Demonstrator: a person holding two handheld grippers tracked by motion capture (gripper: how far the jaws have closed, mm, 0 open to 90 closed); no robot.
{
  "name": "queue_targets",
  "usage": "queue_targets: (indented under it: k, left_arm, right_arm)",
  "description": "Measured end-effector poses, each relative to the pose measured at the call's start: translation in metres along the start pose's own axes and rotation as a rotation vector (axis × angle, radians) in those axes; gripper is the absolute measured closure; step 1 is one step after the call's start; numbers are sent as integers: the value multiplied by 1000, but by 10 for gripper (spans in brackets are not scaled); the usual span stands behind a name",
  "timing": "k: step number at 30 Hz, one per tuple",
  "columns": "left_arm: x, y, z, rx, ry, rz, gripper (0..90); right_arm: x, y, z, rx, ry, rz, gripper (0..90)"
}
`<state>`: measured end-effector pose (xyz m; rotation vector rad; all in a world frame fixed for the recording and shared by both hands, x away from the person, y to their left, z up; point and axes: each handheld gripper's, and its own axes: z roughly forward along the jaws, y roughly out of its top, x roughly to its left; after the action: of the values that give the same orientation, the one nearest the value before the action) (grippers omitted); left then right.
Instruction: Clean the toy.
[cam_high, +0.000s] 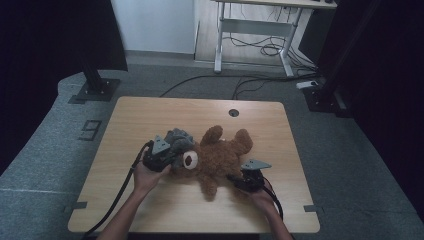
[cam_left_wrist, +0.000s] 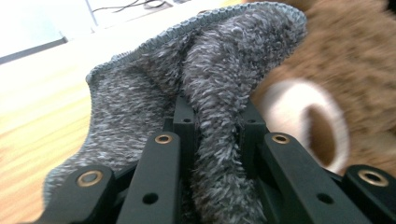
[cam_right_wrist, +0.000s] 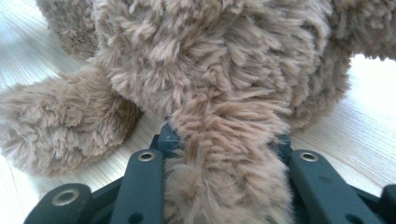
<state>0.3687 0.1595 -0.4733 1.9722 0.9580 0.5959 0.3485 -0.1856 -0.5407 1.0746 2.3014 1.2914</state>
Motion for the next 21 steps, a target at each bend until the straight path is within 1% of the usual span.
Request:
queue_targets:
  k: [4, 6, 7, 9, 10, 13, 15, 16, 18, 20, 21]
  left_arm:
    - [15, -13, -2, 26, 25, -23, 752]
    - [20, -16, -4, 20, 17, -43, 751]
    - [20, -15, -7, 4, 7, -47, 751]
    - [15, -9, -15, -47, -25, -57, 751]
    - [12, -5, -18, -64, -38, -53, 751]
    - [-3, 9, -26, -105, -81, -21, 750]
    - [-14, 16, -26, -119, -103, 0, 750]
    - [-19, 20, -24, -121, -124, 6, 749]
    - [-26, 25, -20, -120, -146, 7, 748]
    - [-31, 27, -13, -116, -166, 7, 748]
    - [-33, 28, -9, -113, -169, 6, 748]
  right_arm:
    - [0, 0, 0, -2, 2, 2, 620]
    - [-1, 0, 1, -5, 5, 2, 621]
    - [-1, 0, 1, -5, 5, 2, 621]
    - [-2, 0, 2, -12, 11, 4, 626]
    - [-2, 1, 3, -17, 15, 6, 629]
    - [0, 3, 9, -21, 29, -6, 650]
    - [1, 5, 11, -15, 34, -9, 654]
    - [3, 6, 13, -10, 39, -18, 657]
    - [9, 11, 20, -3, 55, -43, 667]
    - [12, 13, 25, -4, 67, -54, 670]
    - [12, 13, 25, -4, 67, -54, 670]
